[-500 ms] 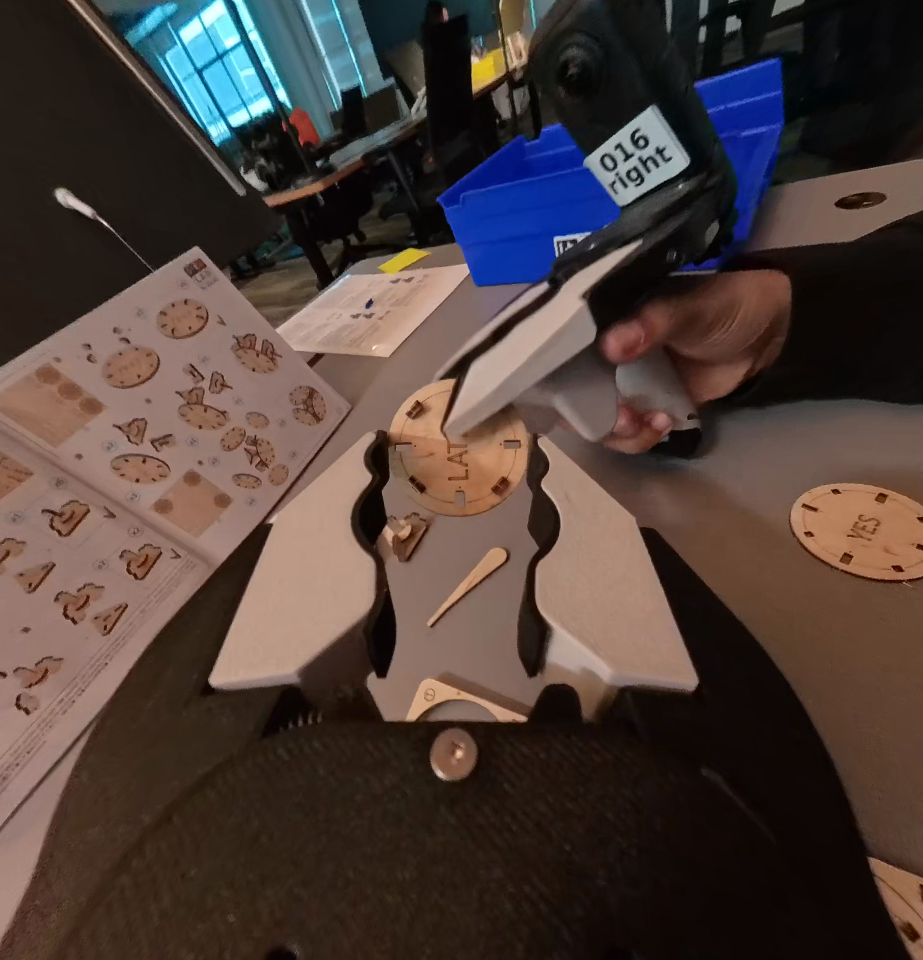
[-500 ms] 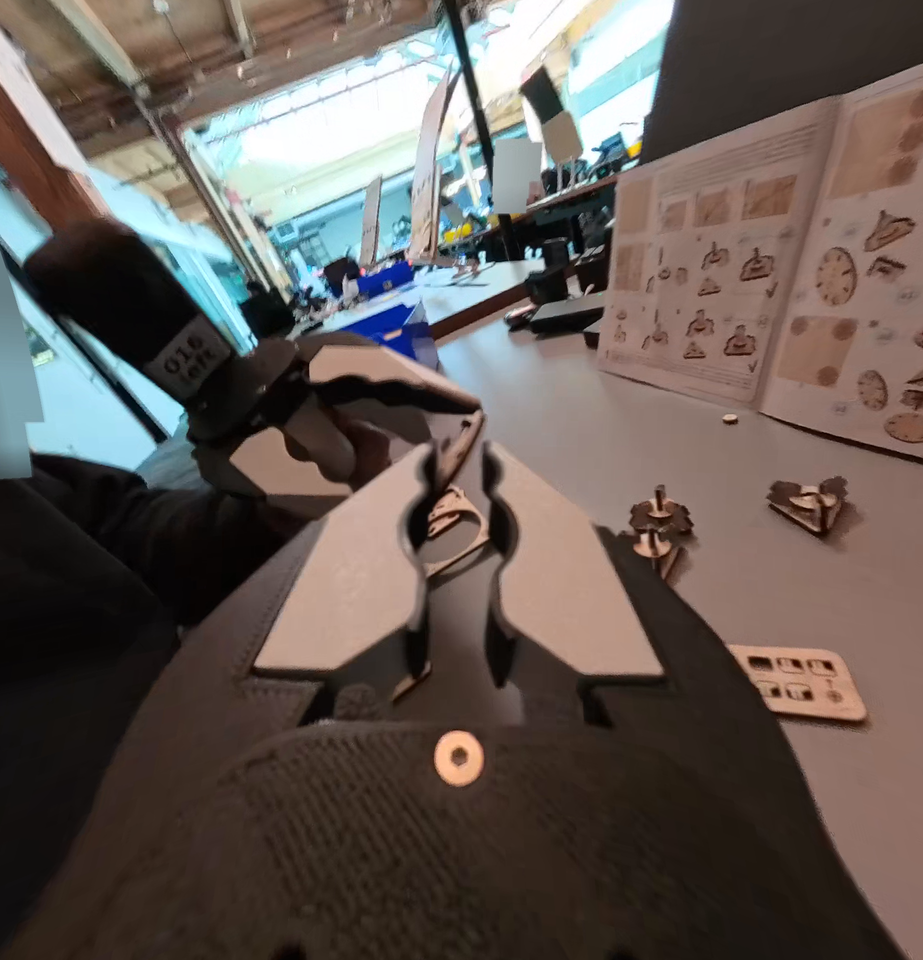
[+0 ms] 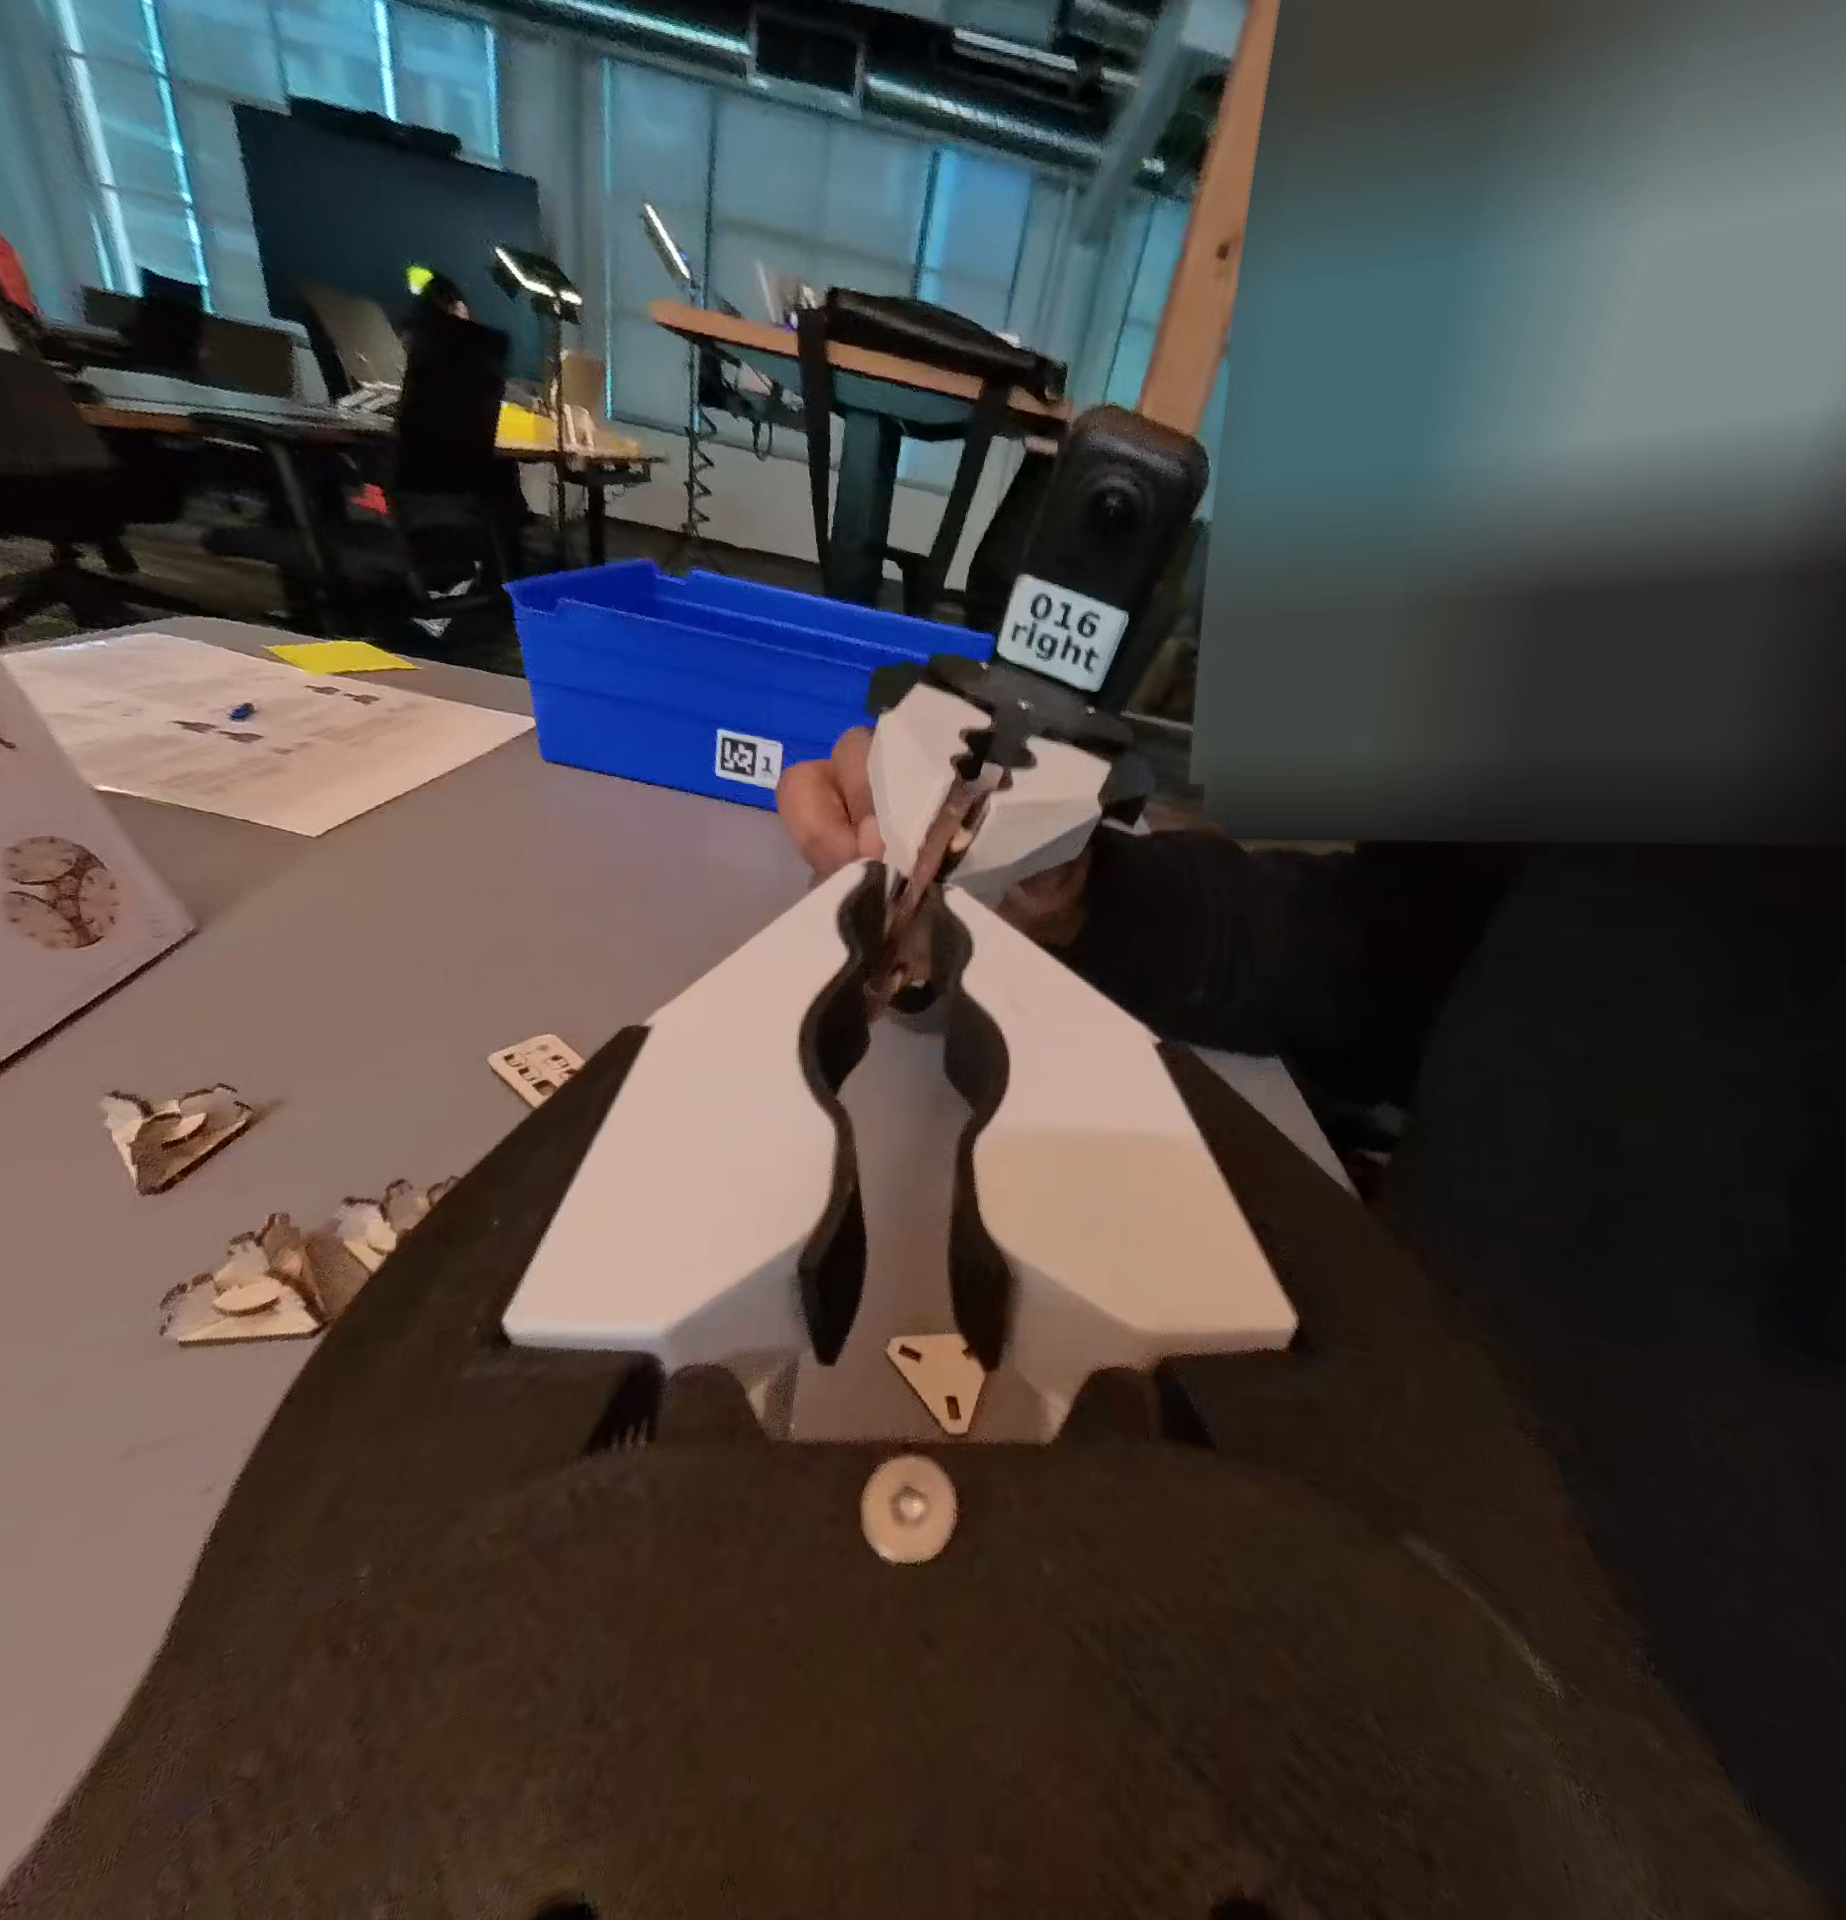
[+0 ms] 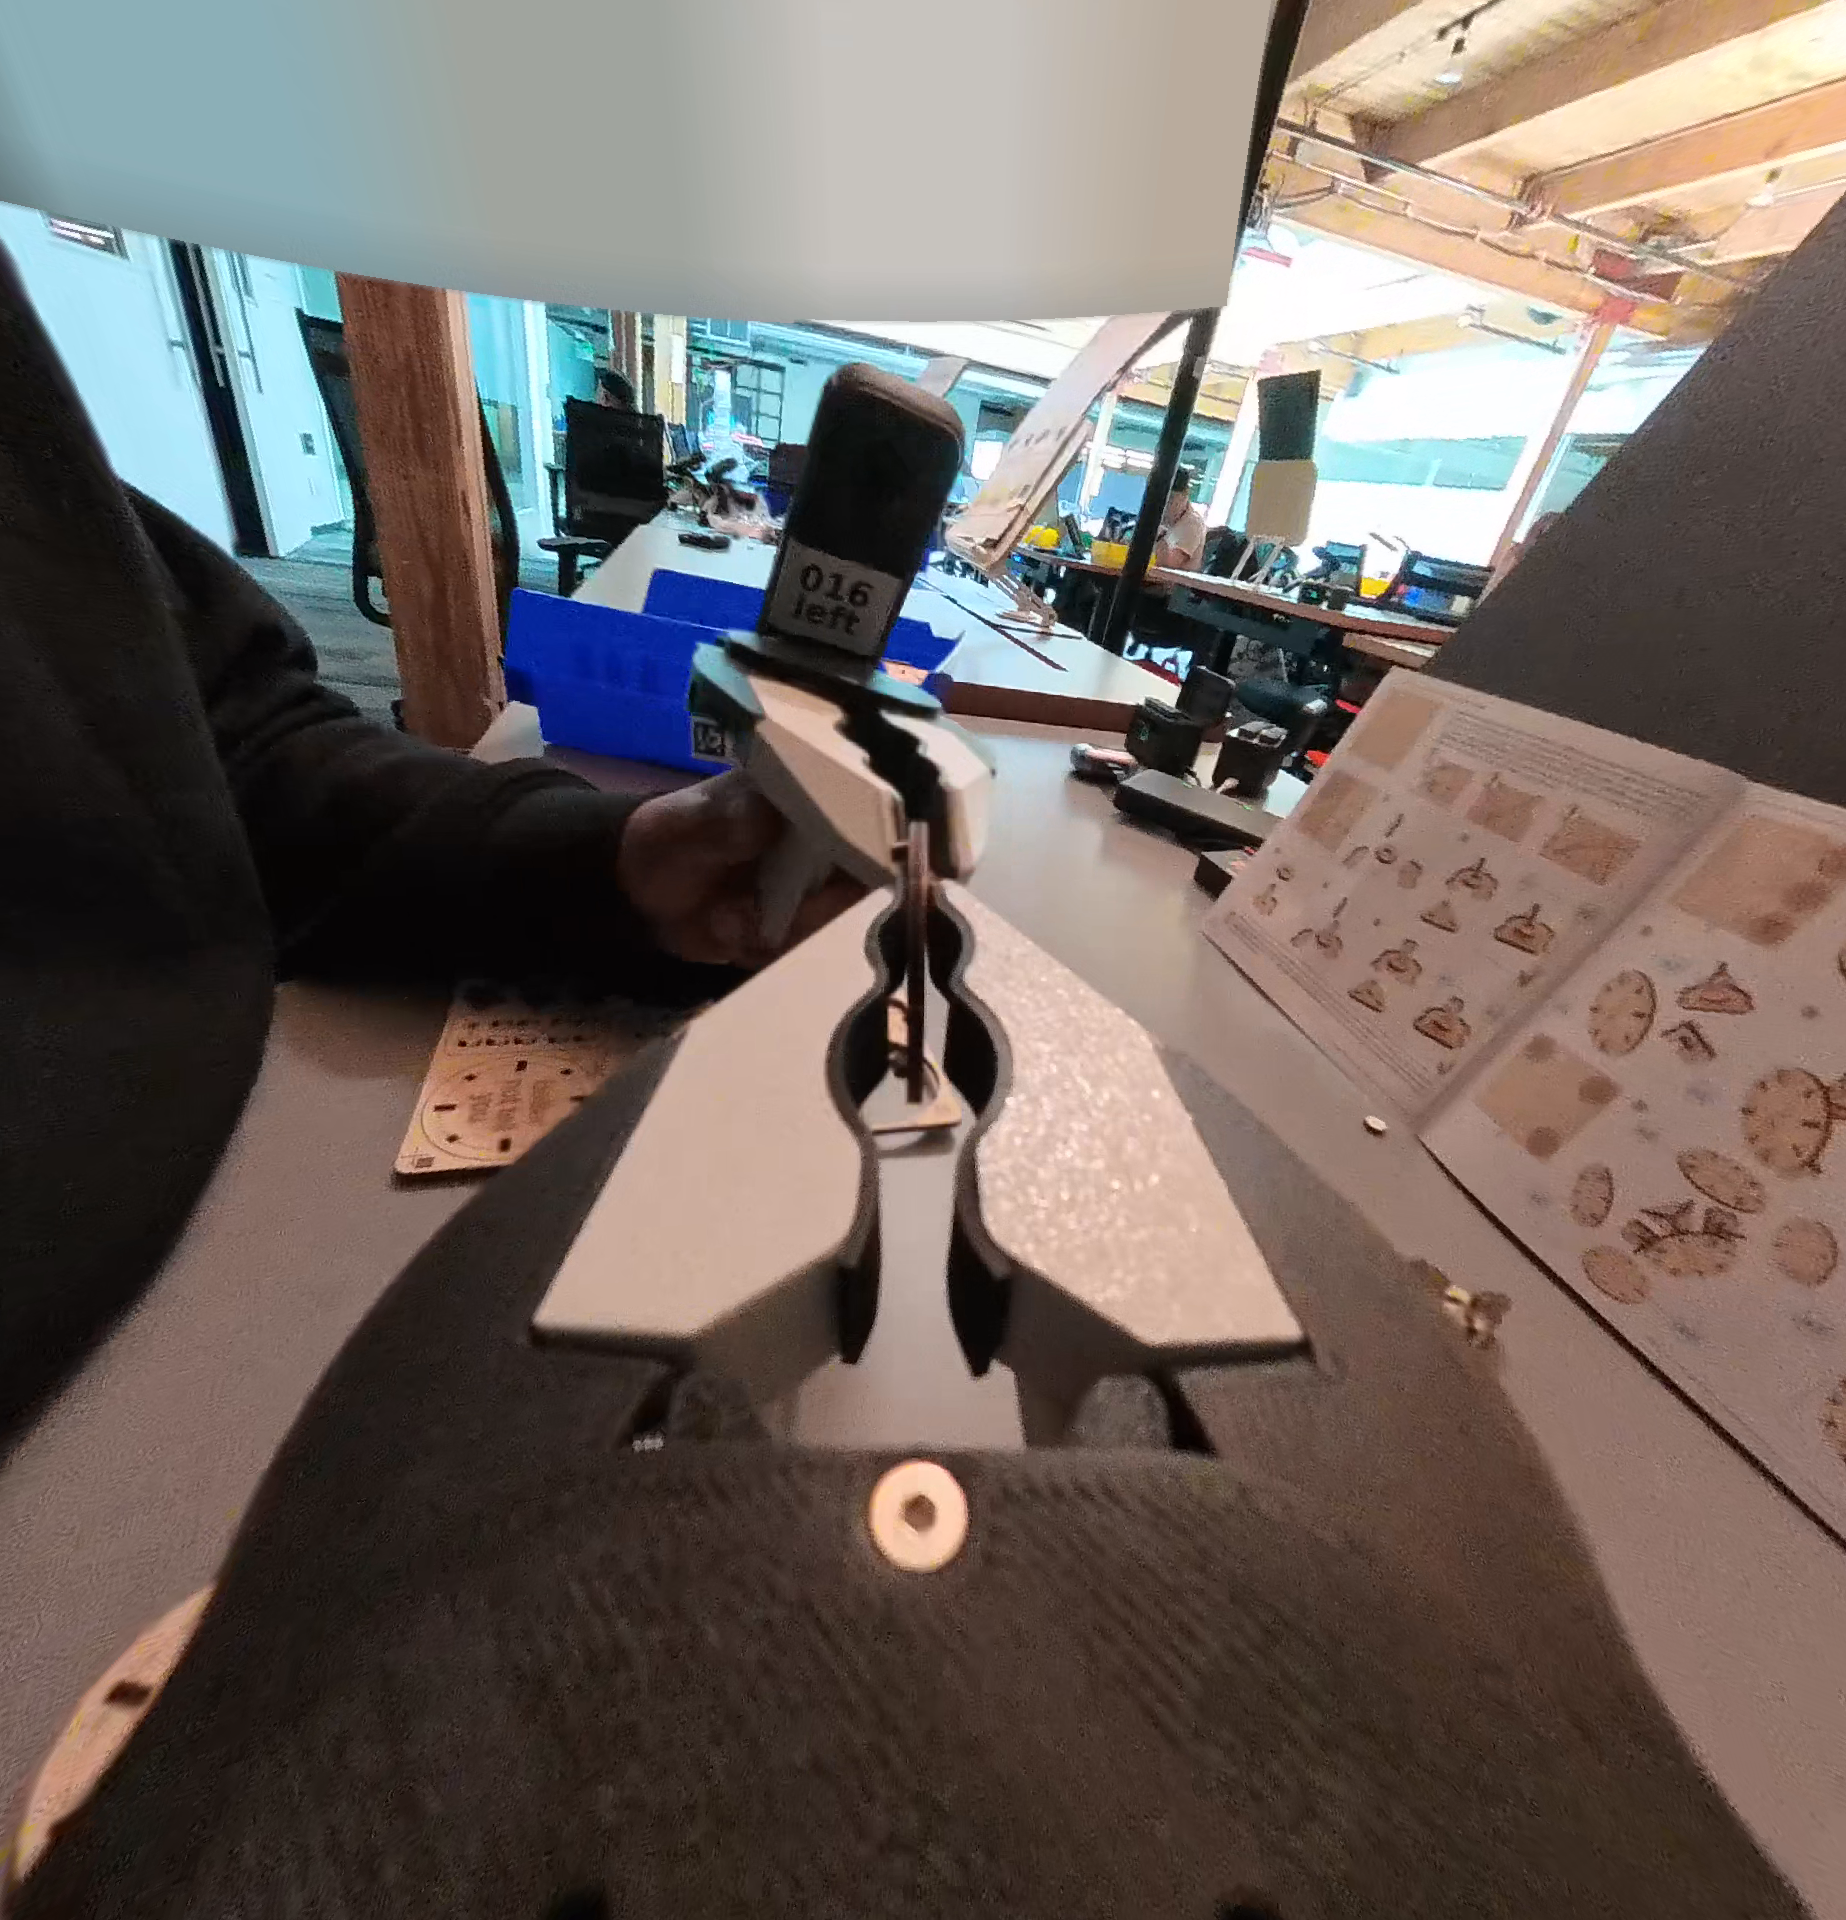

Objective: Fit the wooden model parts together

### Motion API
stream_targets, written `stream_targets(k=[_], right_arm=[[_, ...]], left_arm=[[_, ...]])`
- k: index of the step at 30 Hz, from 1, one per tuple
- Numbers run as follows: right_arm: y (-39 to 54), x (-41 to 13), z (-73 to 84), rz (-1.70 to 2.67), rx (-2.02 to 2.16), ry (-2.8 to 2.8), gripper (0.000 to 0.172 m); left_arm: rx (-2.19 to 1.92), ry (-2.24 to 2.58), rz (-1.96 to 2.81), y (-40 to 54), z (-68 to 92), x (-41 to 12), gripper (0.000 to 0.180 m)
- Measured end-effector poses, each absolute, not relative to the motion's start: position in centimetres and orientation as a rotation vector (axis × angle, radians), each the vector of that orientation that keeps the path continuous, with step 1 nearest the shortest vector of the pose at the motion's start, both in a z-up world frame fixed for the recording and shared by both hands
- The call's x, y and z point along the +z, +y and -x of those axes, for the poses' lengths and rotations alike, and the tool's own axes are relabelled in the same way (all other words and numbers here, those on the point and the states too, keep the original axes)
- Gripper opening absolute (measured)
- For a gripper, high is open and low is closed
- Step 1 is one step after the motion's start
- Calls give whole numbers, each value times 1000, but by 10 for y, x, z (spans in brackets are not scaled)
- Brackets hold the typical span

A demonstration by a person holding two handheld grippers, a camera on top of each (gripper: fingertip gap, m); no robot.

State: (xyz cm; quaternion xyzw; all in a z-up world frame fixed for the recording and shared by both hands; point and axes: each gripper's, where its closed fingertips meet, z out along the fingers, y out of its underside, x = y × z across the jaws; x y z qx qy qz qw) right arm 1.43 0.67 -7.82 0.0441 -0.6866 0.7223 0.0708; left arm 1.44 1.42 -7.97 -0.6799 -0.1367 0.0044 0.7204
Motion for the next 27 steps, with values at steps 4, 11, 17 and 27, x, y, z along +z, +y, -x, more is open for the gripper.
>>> stream_targets(k=[4,11,17,27], right_arm=[[10,-72,-22,-185,2223,-2033,1],[12,-54,-17,-146,2205,-1752,21],[9,-54,-26,-168,2255,-1818,26],[5,-60,-37,-289,2181,-1902,7]], left_arm=[[74,-231,1533,18,-23,-77,1],[230,-186,1539,15,-27,-68,0],[168,-162,1561,19,-33,-72,0],[108,-128,1591,18,-38,-75,0]])
